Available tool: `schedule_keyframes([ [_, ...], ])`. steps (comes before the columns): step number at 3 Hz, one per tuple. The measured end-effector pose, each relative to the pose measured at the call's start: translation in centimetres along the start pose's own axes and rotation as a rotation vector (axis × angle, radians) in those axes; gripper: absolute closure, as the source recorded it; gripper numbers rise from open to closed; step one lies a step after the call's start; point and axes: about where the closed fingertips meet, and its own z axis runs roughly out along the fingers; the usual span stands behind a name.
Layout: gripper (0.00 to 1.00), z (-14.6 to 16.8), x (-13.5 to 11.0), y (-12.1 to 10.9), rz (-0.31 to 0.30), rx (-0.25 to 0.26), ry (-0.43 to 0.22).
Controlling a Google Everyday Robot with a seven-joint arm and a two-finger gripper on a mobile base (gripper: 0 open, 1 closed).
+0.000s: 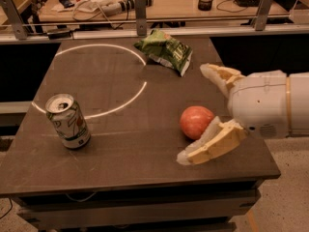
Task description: Move 7up can near green jalapeno chip bag
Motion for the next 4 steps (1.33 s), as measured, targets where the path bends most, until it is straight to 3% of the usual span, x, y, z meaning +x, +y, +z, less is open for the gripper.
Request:
schedule_keyframes([
  [2, 0.00, 7.6, -2.5, 4.3, -0.004, -0.101, -0.044],
  [4, 0.00, 13.9, -5.5, 5.6, -0.024, -0.183, -0.116],
])
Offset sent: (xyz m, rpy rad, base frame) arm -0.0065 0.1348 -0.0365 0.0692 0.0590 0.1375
